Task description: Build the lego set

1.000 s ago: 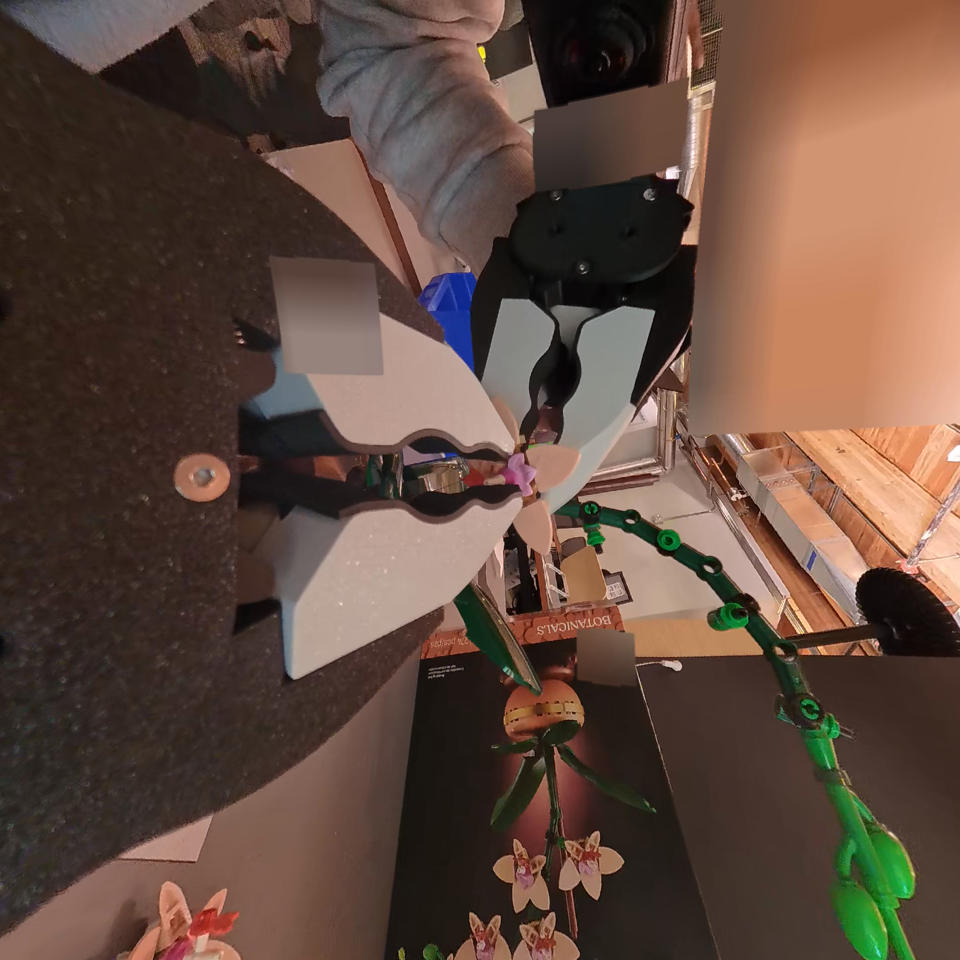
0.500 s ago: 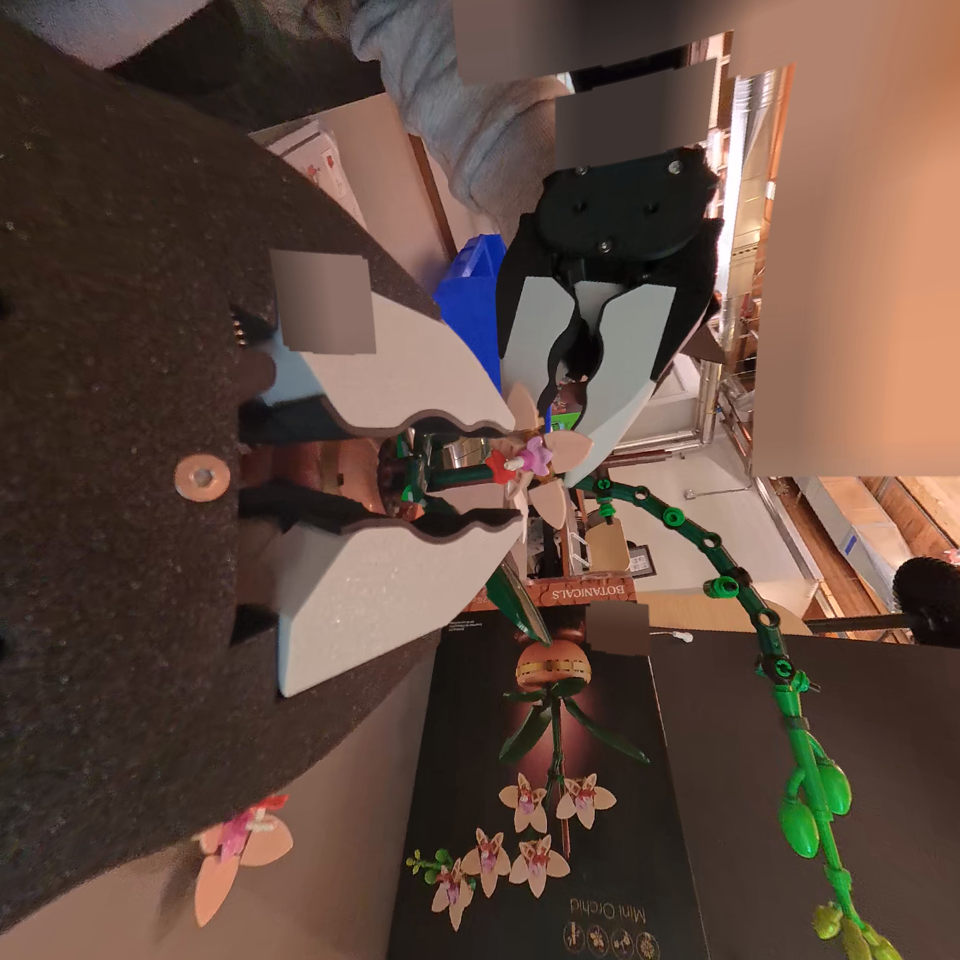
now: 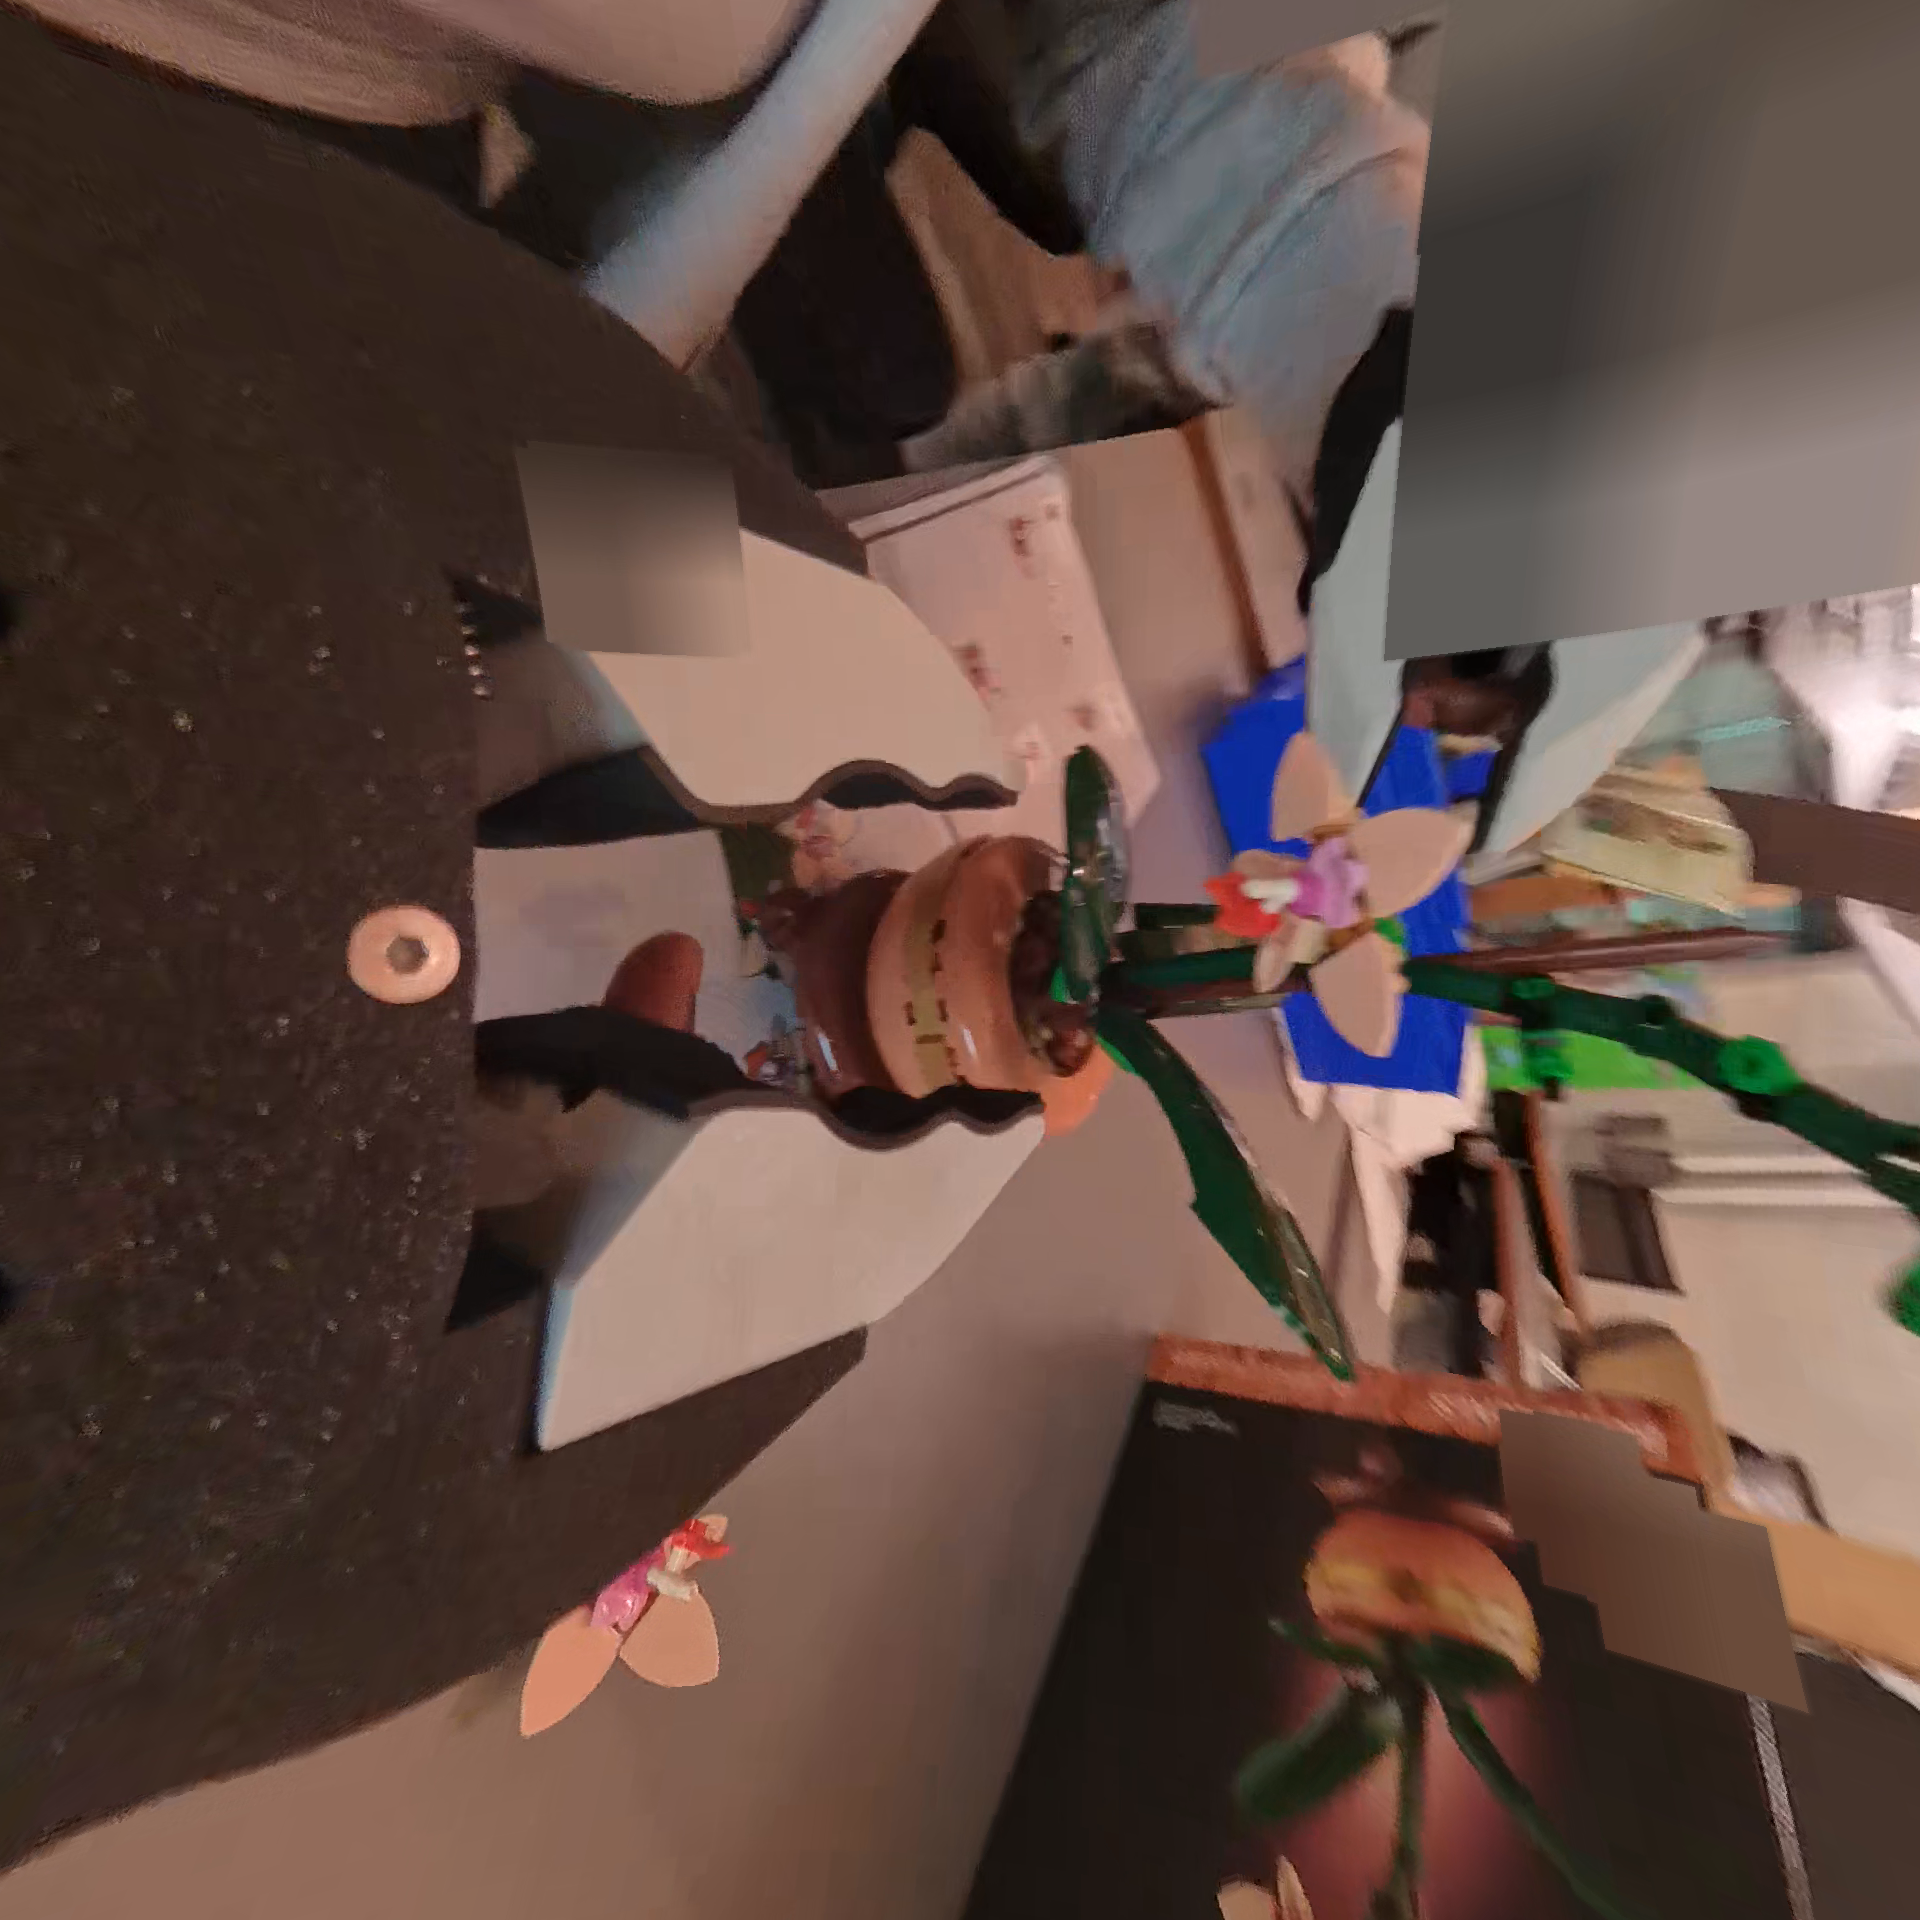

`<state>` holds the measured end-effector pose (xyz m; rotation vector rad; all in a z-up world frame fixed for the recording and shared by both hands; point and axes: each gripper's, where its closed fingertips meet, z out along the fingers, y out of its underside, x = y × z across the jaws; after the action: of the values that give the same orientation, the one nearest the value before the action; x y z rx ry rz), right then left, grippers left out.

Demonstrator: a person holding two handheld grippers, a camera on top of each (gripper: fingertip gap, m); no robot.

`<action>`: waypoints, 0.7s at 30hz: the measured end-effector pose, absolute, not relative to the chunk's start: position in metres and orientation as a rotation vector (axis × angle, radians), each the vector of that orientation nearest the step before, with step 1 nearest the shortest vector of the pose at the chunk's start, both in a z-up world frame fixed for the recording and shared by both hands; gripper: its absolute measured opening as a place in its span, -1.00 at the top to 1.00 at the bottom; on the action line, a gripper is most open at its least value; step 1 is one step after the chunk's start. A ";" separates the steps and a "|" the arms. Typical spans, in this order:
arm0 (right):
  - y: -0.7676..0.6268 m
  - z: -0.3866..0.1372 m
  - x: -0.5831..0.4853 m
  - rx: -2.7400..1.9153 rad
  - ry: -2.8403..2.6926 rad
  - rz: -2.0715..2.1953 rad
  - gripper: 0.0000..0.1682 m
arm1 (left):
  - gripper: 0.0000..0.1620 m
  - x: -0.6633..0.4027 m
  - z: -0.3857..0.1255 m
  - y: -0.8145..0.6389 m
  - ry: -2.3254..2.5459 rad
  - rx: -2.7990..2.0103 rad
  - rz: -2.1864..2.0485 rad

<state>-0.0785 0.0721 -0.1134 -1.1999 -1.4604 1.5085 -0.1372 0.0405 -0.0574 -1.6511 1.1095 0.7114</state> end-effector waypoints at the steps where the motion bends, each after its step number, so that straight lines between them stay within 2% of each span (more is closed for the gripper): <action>1: 0.073 -0.121 -0.080 -1.198 -1.531 1.484 0.36 | 0.61 -0.136 -0.064 0.035 0.987 -1.721 0.613; 2: 0.075 -0.130 -0.082 -1.197 -1.607 1.440 0.33 | 0.48 -0.132 -0.072 0.030 0.867 -1.786 0.511; 4: 0.080 -0.149 -0.090 -1.203 -1.734 1.326 0.23 | 0.39 -0.125 -0.091 0.024 0.657 -1.876 0.398; 8: 0.077 -0.170 -0.106 -1.155 -1.910 1.219 0.01 | 0.20 -0.130 -0.126 0.020 0.314 -1.987 0.428; 10: 0.073 -0.171 -0.112 -1.130 -1.942 1.247 0.00 | 0.10 -0.134 -0.142 0.020 0.180 -2.031 0.435; 14: 0.063 -0.167 -0.110 -1.106 -1.956 1.287 0.12 | 0.15 -0.141 -0.167 0.026 0.112 -2.083 0.424; 21: 0.044 -0.166 -0.088 -1.182 -1.894 1.228 0.19 | 0.31 -0.183 -0.162 0.021 0.101 -2.065 0.526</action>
<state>-0.0879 0.0442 -0.1661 -1.1825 -1.8939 1.2276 -0.1826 0.0211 -0.1620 -2.0645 0.1013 0.5260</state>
